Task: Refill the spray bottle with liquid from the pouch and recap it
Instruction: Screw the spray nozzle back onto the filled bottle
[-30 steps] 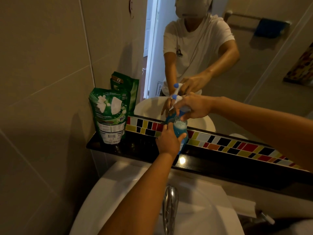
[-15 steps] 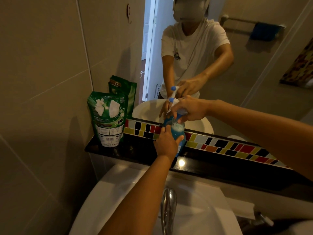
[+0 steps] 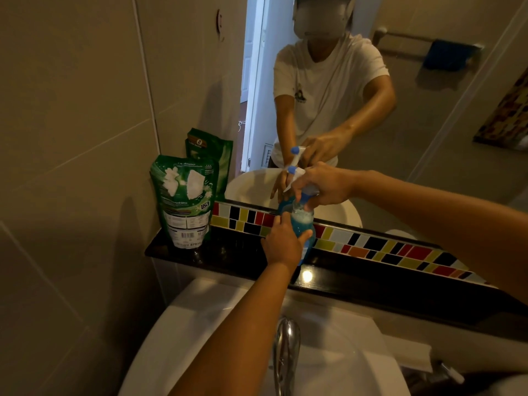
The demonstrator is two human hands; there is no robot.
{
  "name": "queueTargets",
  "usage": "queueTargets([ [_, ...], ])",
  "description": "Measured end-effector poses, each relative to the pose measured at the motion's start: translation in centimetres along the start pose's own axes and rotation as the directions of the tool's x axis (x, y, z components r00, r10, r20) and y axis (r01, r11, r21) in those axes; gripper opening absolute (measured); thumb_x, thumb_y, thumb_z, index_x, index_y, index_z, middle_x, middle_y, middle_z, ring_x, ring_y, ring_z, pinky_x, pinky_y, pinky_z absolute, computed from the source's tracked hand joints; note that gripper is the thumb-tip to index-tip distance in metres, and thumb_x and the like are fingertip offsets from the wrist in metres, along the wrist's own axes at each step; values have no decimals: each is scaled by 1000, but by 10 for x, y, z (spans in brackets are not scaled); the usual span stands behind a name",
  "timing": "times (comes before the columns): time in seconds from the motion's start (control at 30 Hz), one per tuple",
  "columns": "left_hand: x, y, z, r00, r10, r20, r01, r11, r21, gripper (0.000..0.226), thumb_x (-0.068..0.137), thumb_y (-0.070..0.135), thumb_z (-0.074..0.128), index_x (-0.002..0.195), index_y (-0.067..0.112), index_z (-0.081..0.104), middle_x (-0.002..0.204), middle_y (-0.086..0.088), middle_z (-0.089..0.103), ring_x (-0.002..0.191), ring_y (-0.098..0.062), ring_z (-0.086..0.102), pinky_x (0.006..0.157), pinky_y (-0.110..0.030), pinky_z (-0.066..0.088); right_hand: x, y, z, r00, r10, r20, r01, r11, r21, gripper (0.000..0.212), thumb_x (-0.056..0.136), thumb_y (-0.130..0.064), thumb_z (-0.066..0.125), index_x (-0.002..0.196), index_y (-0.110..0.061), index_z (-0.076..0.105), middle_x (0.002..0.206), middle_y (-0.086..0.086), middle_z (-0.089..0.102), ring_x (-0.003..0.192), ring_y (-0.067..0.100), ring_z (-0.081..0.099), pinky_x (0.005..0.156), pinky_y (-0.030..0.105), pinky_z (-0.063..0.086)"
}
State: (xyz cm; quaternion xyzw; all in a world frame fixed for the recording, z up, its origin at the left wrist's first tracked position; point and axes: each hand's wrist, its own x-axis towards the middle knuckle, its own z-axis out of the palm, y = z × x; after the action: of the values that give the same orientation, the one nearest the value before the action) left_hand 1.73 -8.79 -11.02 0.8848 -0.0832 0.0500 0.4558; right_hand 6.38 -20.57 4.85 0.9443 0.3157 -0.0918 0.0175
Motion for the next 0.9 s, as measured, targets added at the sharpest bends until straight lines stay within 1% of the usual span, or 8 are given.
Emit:
queueTargets([
  [0.13,1,-1,1,1000,-6,-1,6,1000,-9,57,85,47,67,127,13,48,128,-9,54,113,-34,57,88,-47,51,2,-2,0,1000,12,-10,-12,1000,22,22,78,-17,72,98,-16,65,109,4,62,102,16,53,86,26,37],
  [0.37,1,0,0,1000,-15,11,15,1000,10,57,84,48,67,126,13,48,128,-9,54,114,-33,57,91,-52,50,0,-4,2,999,37,-21,-36,999,30,20,77,-22,72,96,-20,65,104,1,63,99,17,56,91,40,46],
  [0.47,1,-1,-2,1000,-2,6,2,1000,12,59,83,51,67,125,14,50,126,-8,56,112,-32,59,89,-52,51,-4,-6,2,999,37,-9,-37,999,18,42,81,-25,70,121,-23,60,117,2,58,106,16,51,95,39,45],
  [0.53,1,-3,-2,1000,9,-1,-8,1000,19,60,82,52,68,125,14,51,124,-8,58,110,-31,60,87,-49,52,-7,-9,7,995,41,-90,-34,996,83,63,85,-26,67,142,-28,40,124,4,53,111,21,49,96,38,41],
  [0.63,2,-2,-2,1000,19,-16,-18,1000,24,57,82,51,68,121,14,52,122,-8,59,108,-31,61,84,-47,52,-9,-10,13,959,196,-205,-133,948,289,88,81,-23,72,149,-24,16,142,14,43,126,32,44,102,47,39],
  [0.7,3,-2,-2,1000,11,-11,-10,999,41,58,82,52,68,122,14,52,123,-8,58,109,-31,60,86,-48,52,-10,-5,15,945,270,-184,-209,932,295,84,77,-24,76,144,-16,27,137,14,47,124,32,47,99,44,43],
  [0.77,3,-2,-1,1000,2,-4,-2,999,53,58,82,54,67,123,15,51,124,-8,57,110,-31,60,87,-50,52,-9,0,17,944,282,-168,-223,926,303,69,76,-25,77,133,-11,41,125,9,55,114,28,54,88,35,47],
  [0.9,3,-2,1,1000,-7,-9,8,999,54,58,82,53,66,123,16,50,124,-7,56,110,-30,59,90,-52,50,-8,3,16,952,258,-165,-190,920,343,58,77,-25,76,125,-11,48,110,-1,54,101,19,56,77,27,43],
])
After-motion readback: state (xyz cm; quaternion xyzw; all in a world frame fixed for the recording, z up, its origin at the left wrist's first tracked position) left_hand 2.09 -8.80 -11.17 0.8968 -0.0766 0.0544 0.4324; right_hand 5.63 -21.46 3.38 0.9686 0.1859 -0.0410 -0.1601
